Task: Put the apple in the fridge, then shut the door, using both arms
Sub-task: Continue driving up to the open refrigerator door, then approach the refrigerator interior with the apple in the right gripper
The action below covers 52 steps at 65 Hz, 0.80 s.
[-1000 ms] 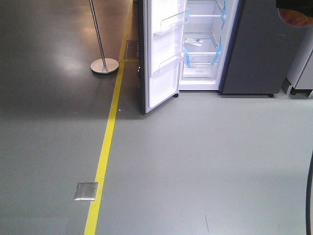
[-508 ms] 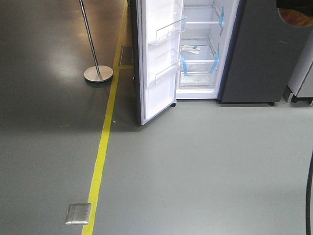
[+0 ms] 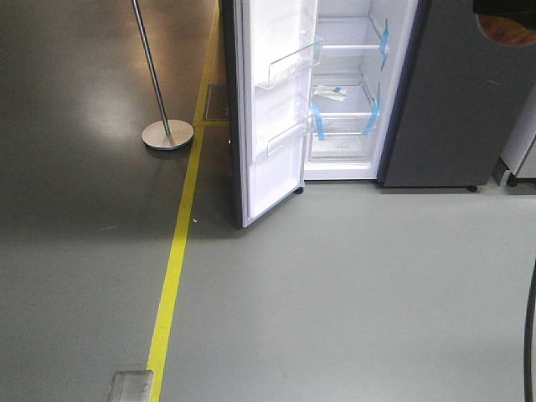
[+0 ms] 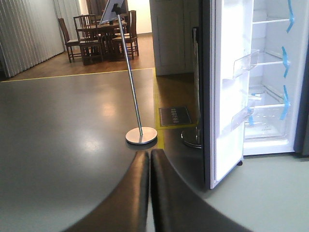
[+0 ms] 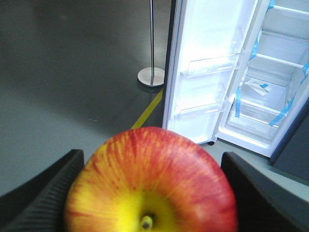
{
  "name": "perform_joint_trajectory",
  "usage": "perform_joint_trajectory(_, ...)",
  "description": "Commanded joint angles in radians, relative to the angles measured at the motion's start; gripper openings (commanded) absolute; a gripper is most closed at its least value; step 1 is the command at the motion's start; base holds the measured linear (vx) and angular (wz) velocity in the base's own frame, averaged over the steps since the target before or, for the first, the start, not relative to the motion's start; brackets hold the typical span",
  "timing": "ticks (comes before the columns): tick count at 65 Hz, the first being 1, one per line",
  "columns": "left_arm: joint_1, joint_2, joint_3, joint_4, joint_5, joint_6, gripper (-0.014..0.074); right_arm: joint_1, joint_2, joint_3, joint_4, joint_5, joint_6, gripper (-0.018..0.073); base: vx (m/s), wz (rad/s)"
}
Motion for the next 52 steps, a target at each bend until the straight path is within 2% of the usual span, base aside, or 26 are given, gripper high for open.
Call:
perform_joint_trajectory(1, -0.007, -0.016, -0.020, -0.002, -0.066, -0.006, -0.0007, -0.005, -0.033, -0.031, 0.048, -0.061, -0.002, 0.0119, 0.15, 0.01)
perform_joint_trajectory(52, -0.007, -0.016, -0.020, -0.002, -0.066, -0.006, -0.0007, -0.005, -0.033, -0.031, 0.048, -0.061, -0.002, 0.0119, 0.13, 0.03)
